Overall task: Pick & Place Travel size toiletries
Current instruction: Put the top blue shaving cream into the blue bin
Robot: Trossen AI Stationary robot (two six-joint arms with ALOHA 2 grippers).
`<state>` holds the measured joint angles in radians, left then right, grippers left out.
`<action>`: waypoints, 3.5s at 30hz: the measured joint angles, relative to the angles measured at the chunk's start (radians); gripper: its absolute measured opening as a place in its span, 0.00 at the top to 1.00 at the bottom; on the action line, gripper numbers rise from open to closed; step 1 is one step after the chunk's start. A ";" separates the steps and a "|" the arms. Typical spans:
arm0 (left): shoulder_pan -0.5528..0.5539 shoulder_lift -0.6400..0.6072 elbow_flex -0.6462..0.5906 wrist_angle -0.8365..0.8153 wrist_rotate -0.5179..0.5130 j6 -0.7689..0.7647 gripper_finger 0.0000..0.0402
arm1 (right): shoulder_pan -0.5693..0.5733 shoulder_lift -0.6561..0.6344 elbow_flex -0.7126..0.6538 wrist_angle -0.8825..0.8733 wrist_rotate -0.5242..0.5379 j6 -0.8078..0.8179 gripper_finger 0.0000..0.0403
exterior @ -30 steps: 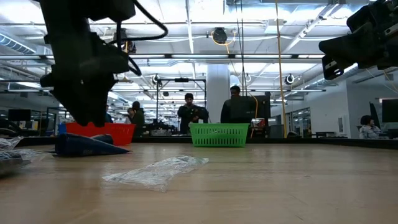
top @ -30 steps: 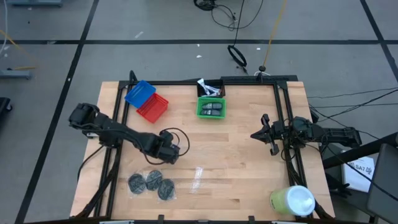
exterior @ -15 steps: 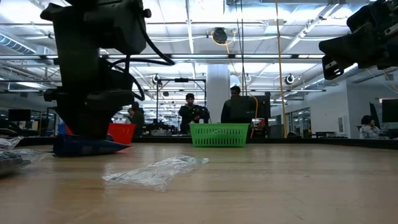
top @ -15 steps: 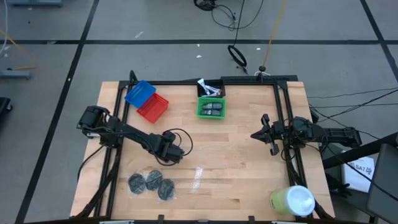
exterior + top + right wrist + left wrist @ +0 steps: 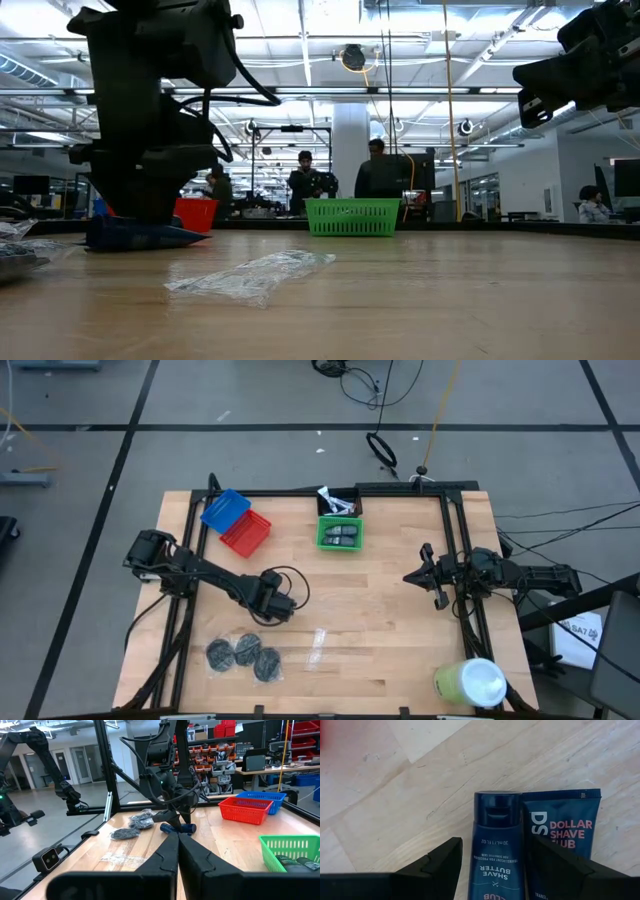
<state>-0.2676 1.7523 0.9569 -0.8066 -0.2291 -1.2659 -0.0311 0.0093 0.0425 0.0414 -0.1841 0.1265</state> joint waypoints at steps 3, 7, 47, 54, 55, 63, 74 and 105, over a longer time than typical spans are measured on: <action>0.000 0.000 0.000 0.001 -0.002 -0.001 0.41 | 0.000 0.000 0.000 0.000 0.000 0.000 1.00; 0.000 0.000 0.000 0.004 0.001 -0.028 0.41 | 0.000 0.000 0.000 0.000 0.000 0.000 1.00; 0.006 -0.260 -0.004 0.023 -0.134 0.163 0.98 | 0.000 0.000 0.000 0.000 0.000 0.000 1.00; 0.028 -0.411 -0.003 0.017 -0.227 0.264 0.98 | 0.000 0.000 0.000 0.000 0.000 0.000 1.00; 0.033 -0.433 -0.003 0.012 -0.250 0.279 0.98 | 0.000 0.000 0.000 0.000 0.000 0.000 1.00; 0.072 -0.630 -0.002 -0.094 -0.459 0.340 0.95 | 0.000 0.000 0.000 0.000 0.000 0.000 1.00; 0.237 -0.803 -0.001 -0.299 -0.639 0.324 0.95 | 0.000 0.000 0.000 0.000 0.000 0.000 1.00; 0.892 -0.554 -0.199 0.124 -0.538 0.645 0.91 | 0.000 0.000 0.000 0.000 0.000 0.000 1.00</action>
<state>0.6246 1.1980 0.7582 -0.6827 -0.7675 -0.6211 -0.0307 0.0095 0.0427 0.0414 -0.1841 0.1265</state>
